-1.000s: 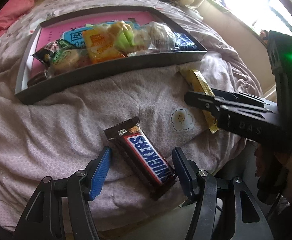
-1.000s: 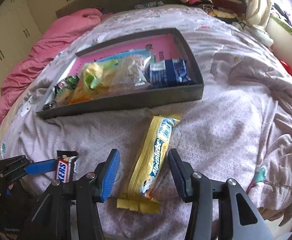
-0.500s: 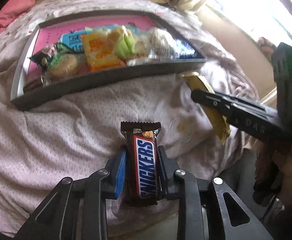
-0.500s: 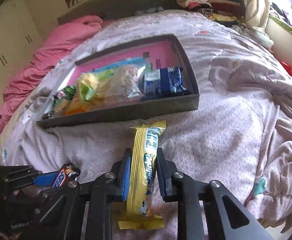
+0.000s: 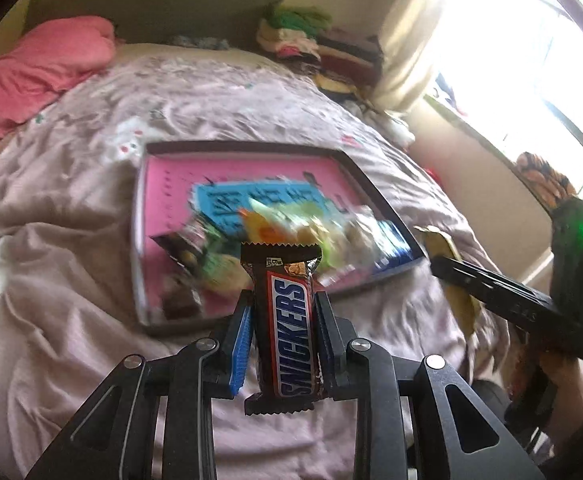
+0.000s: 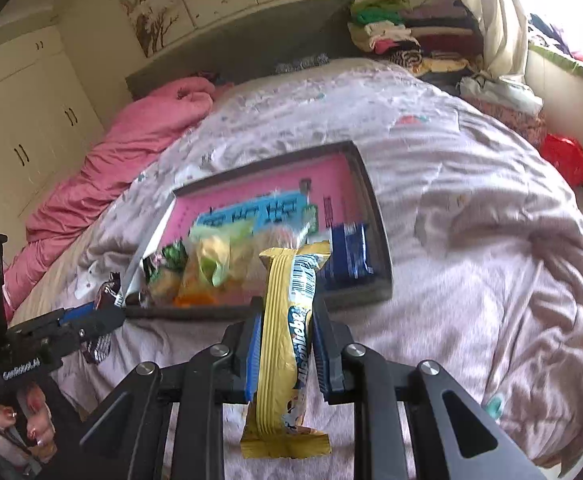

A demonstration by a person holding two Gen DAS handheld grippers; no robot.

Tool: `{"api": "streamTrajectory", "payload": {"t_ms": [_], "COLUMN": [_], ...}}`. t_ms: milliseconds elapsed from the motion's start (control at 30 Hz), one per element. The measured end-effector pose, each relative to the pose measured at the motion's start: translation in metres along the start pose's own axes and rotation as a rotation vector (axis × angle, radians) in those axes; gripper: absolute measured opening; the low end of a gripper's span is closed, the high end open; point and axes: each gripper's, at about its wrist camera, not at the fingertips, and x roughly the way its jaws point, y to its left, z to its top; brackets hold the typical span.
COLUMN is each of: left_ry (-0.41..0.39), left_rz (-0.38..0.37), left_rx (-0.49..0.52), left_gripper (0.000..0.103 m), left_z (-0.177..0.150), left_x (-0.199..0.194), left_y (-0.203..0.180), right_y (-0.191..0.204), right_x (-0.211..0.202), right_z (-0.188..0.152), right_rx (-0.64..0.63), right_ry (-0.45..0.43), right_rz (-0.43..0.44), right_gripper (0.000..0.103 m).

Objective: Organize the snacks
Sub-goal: 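Grasp the Snickers bar with the left tool while the right tool grasps the yellow packet, then carry the Snickers bar with the left tool while the right tool carries the yellow packet over the tray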

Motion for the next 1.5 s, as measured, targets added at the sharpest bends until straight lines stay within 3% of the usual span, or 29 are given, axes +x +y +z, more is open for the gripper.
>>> {"api": "streamTrajectory", "payload": {"t_ms": [267, 433, 1500], "left_ry": [-0.074, -0.065, -0.019], "left_rz": [0.037, 0.055, 0.057], "left_rx": [-0.050, -0.071, -0.045], "left_gripper": [0.030, 0.030, 0.030], "left_z": [0.018, 0.023, 0.030], "left_x": [-0.003, 0.012, 0.046], "left_y": [0.038, 0.054, 0.056], "right_y": [0.015, 0.026, 0.043], "right_x": [0.011, 0.024, 0.094], "right_z": [0.027, 0.039, 0.049], "right_rx": [-0.014, -0.020, -0.071], "right_ry": [-0.044, -0.058, 0.007], "right_rz": [0.010, 0.020, -0.014], "right_gripper": [0.023, 0.023, 0.023]}}
